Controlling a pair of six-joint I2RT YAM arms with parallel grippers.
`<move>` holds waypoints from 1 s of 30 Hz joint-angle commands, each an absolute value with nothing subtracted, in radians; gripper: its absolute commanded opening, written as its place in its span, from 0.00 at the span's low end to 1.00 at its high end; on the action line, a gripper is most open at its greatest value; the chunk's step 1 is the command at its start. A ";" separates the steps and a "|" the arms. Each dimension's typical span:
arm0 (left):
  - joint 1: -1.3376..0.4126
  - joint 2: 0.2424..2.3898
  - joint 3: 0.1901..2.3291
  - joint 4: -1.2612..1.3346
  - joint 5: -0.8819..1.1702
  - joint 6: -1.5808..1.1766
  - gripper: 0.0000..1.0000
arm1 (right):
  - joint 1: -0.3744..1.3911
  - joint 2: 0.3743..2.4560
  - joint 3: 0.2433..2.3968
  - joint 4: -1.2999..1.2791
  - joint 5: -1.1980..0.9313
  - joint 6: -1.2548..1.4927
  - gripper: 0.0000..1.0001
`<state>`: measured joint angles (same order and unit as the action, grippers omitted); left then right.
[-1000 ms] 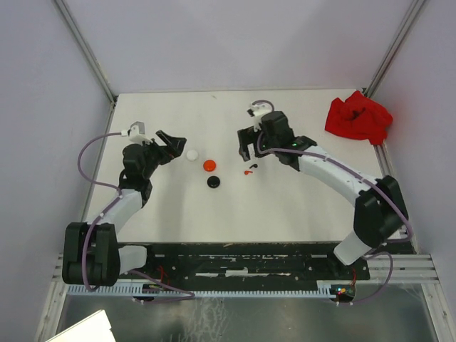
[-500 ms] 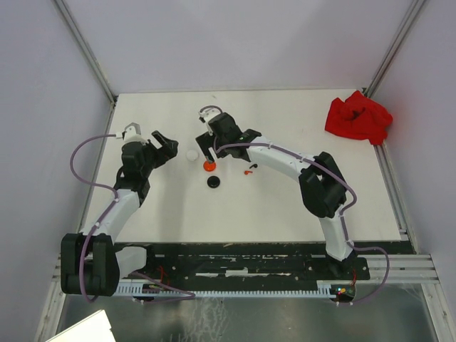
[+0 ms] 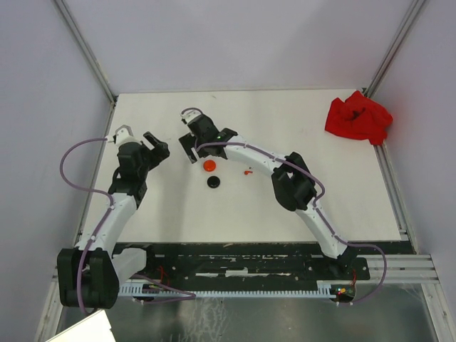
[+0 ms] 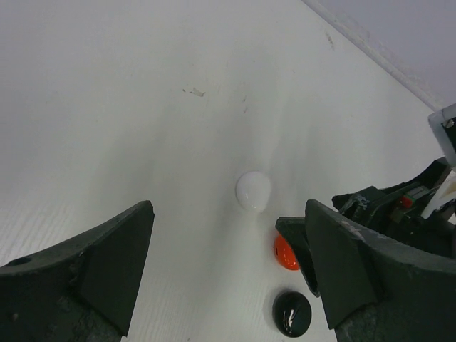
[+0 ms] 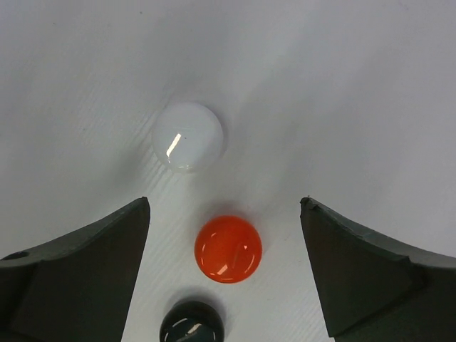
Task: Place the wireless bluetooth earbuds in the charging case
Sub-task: Pick up the charging case at the center of the board.
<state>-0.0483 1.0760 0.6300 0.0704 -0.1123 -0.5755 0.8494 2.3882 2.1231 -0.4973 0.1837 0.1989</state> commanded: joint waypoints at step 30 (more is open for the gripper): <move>-0.039 0.936 0.624 0.030 -0.266 -0.580 0.93 | 0.899 2.636 2.342 -0.370 0.264 0.274 0.82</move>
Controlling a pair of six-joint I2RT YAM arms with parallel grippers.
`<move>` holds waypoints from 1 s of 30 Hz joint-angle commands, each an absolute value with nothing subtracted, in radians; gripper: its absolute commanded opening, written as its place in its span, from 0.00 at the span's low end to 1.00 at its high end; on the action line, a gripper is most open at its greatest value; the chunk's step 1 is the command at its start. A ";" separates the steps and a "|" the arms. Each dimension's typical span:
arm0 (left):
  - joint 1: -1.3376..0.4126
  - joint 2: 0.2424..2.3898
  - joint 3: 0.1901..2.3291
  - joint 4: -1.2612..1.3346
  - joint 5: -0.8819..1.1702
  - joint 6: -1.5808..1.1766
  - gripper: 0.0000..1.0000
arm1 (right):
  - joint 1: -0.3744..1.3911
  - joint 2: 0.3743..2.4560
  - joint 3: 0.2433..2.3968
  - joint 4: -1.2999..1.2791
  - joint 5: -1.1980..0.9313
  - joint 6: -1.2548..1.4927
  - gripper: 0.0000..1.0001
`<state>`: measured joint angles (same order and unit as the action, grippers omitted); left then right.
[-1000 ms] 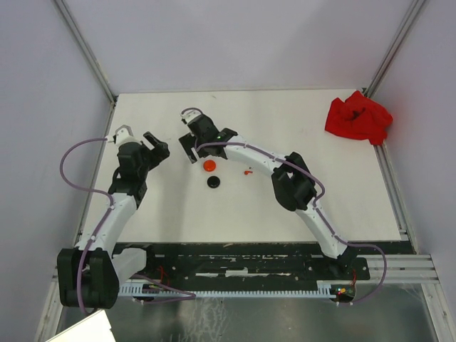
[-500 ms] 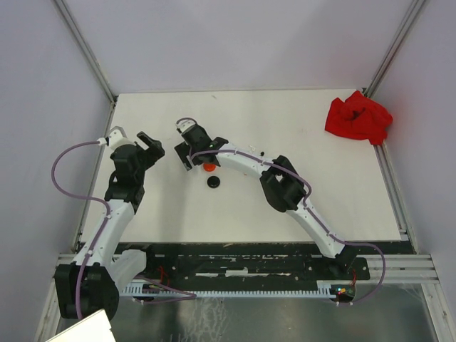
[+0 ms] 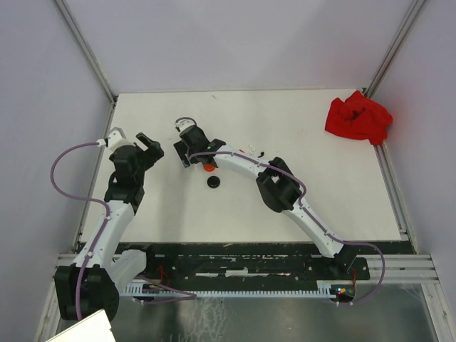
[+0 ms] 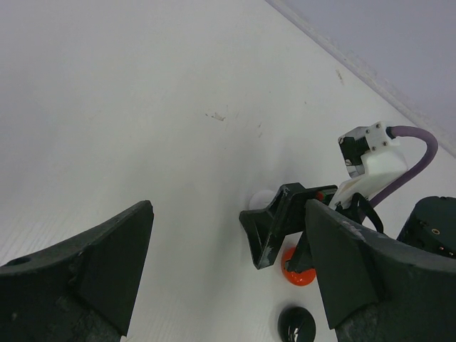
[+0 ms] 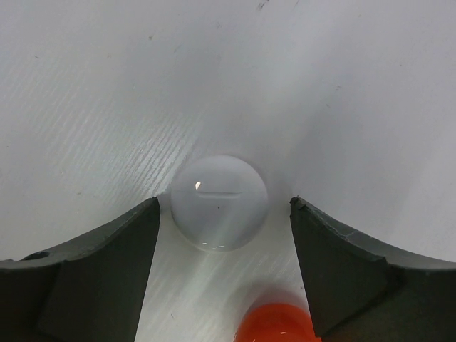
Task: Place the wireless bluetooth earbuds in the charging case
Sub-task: Pick up the charging case at the center of the board.
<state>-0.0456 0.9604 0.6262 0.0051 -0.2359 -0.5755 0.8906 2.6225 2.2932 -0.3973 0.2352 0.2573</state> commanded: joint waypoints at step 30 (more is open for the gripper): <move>-0.034 0.965 0.615 0.061 -0.231 -0.586 0.93 | 0.898 2.543 2.229 -0.257 0.299 0.229 0.17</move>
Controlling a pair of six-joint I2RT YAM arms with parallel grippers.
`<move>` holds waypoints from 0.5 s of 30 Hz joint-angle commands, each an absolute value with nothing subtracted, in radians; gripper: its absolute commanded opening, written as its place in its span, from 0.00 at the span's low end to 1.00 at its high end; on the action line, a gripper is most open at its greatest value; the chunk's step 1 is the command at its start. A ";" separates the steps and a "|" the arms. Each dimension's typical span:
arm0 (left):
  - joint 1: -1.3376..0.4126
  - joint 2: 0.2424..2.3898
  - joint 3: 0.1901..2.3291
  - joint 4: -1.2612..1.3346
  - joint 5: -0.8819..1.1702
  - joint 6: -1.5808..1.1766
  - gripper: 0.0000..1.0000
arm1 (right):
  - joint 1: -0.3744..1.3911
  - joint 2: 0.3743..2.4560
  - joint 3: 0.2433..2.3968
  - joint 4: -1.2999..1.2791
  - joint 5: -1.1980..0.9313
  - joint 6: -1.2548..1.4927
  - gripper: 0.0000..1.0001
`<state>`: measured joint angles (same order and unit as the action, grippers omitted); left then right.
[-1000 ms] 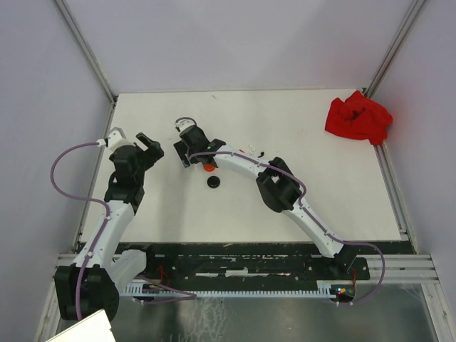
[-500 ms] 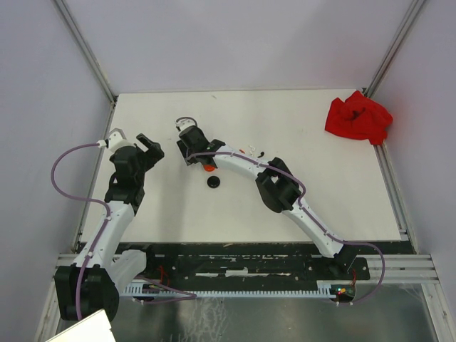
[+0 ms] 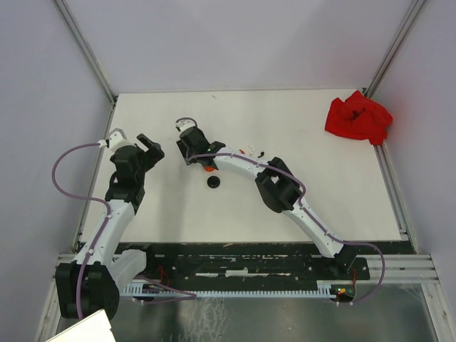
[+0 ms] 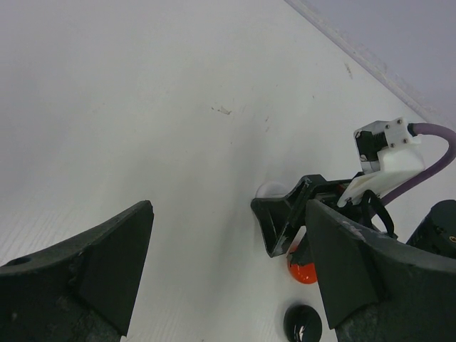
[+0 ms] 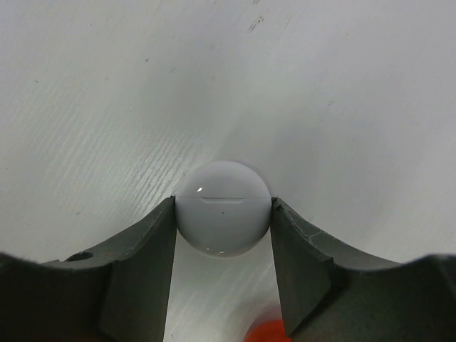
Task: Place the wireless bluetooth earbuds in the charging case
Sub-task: Pick up the charging case at the center of the board.
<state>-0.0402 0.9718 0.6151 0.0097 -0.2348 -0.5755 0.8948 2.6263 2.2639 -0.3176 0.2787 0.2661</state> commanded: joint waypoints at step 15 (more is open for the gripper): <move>-0.032 1.011 0.614 0.097 -0.098 -0.609 0.93 | 0.843 2.188 1.893 -0.052 0.123 0.159 0.01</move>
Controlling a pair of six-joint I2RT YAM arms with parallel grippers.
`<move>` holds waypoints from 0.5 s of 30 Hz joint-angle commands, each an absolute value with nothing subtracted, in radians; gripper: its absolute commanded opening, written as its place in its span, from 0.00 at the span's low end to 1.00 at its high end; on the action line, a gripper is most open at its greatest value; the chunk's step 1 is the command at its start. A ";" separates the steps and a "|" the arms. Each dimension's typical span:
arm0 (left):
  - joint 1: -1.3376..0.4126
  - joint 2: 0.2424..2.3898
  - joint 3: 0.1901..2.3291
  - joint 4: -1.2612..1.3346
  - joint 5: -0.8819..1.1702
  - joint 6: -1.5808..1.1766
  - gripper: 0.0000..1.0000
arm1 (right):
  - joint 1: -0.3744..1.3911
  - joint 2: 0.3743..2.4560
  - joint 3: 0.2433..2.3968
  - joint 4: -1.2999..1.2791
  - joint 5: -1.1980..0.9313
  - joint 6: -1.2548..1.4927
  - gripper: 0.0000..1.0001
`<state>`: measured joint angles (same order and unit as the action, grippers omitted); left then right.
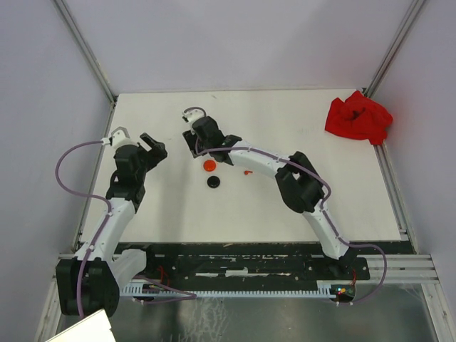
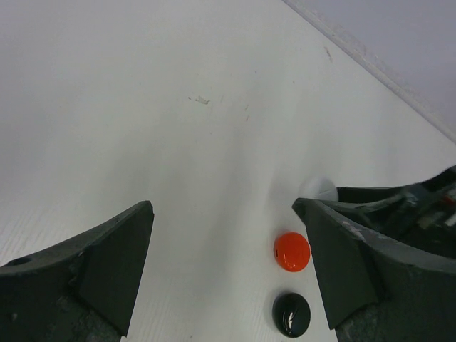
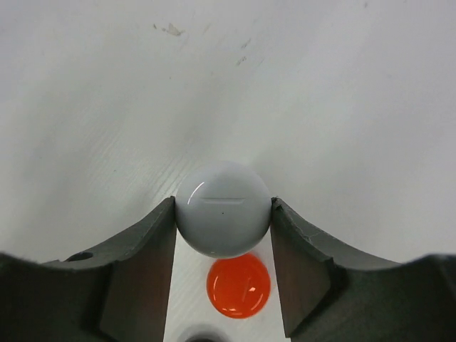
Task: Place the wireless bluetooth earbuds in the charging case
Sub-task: Pick up the charging case at the center of the board, then open the charging case.
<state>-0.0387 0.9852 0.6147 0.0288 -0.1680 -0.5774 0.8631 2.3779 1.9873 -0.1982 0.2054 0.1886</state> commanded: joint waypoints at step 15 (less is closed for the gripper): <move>-0.035 1.248 0.668 0.394 0.490 -0.693 0.86 | 0.787 1.637 1.032 0.417 0.022 -0.059 0.01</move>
<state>-0.0357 1.2030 0.6212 0.2272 0.2573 -0.6136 0.8162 1.7737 1.1824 0.1722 0.0601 0.0189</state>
